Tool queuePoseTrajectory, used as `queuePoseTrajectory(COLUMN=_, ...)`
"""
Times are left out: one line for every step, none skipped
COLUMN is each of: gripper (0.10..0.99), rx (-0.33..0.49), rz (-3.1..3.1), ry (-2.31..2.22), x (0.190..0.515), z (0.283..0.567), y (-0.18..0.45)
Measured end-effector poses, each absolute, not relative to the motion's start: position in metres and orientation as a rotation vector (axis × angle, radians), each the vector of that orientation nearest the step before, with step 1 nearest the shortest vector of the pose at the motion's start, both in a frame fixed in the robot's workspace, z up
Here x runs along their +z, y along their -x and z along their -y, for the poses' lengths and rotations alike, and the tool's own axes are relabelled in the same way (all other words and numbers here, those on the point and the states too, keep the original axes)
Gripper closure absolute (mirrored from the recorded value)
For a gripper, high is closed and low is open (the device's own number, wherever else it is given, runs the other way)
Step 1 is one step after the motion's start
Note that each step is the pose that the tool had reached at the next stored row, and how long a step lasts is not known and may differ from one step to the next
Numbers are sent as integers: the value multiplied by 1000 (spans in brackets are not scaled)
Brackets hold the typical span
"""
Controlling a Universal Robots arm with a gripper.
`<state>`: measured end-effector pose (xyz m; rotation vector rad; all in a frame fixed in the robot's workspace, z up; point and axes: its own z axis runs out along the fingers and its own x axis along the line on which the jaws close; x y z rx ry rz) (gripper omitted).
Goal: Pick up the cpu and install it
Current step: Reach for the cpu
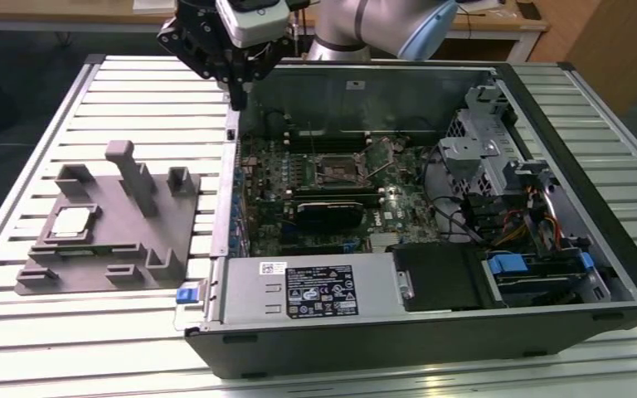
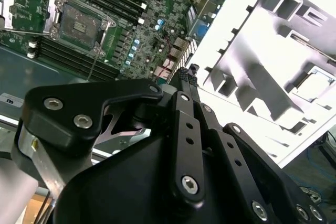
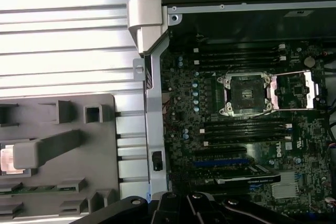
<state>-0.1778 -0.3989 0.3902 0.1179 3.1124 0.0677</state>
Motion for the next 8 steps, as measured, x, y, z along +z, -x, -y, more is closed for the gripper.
queuePoseTrajectory(gripper=980, rx=68, rz=-3112, ry=-118, x=390, z=399, y=179)
queuePoseTrajectory(gripper=980, rx=68, rz=-3112, ry=-118, x=390, z=399, y=179)
queuePoseTrajectory(gripper=980, rx=68, rz=-3112, ry=-118, x=390, z=399, y=180)
queuePoseTrajectory(gripper=980, rx=68, rz=-3112, ry=-118, x=390, z=399, y=180)
queuePoseTrajectory(gripper=980, rx=68, rz=-3113, ry=-118, x=390, z=399, y=181)
queuePoseTrajectory(gripper=980, rx=68, rz=-3113, ry=-118, x=390, z=399, y=182)
queuePoseTrajectory(gripper=980, rx=68, rz=-3112, ry=-118, x=390, z=399, y=182)
queuePoseTrajectory(gripper=980, rx=68, rz=-3112, ry=-118, x=390, z=399, y=183)
